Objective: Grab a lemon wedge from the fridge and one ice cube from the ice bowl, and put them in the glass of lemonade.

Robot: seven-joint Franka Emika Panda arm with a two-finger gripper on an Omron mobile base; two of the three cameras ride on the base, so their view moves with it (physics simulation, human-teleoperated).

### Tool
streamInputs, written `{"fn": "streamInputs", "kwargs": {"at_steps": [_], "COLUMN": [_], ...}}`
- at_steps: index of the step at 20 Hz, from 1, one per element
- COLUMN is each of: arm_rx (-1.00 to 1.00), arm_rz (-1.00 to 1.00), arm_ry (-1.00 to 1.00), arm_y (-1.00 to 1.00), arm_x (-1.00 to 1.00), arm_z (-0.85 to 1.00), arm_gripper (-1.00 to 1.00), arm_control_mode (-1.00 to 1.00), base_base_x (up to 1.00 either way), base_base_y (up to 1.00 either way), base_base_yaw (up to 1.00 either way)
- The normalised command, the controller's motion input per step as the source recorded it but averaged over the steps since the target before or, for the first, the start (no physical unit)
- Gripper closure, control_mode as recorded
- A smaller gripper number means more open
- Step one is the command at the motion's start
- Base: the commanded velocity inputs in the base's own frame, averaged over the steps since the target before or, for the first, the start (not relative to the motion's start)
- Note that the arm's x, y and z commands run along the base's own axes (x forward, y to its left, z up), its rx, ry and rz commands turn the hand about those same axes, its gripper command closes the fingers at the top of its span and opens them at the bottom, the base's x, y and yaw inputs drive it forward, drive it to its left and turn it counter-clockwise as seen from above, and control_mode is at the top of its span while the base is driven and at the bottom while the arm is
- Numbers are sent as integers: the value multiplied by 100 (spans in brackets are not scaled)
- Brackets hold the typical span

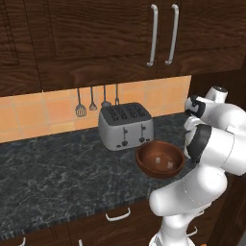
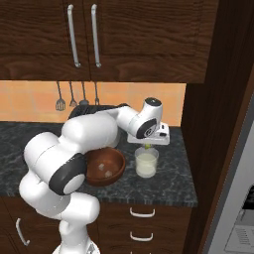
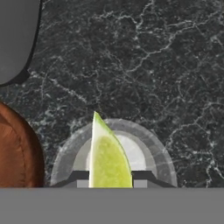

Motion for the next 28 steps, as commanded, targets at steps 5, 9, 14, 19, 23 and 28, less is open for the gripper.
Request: {"fn": "streamInputs", "kwargs": {"at_steps": [5,9,14,19,23,28], "arm_rx": [0,0,2,5,4,0], "arm_rz": [0,0,0,0,3,10], "arm_ry": [0,0,-13,-21,-9,-8], "arm_y": [0,0,0,0,0,26], "arm_x": [0,-2,-16,-34,-20,-36], "arm_z": [0,0,20,36,34,29], "arm_gripper": [-100,-100,-100,-100,-100,-100], "arm_control_mode": [-100,-100,-100,-100,-100,-100], "base_base_x": [0,0,0,0,0,0], "base_base_y": [0,0,0,0,0,0], "base_base_yaw": [0,0,0,0,0,0]}}
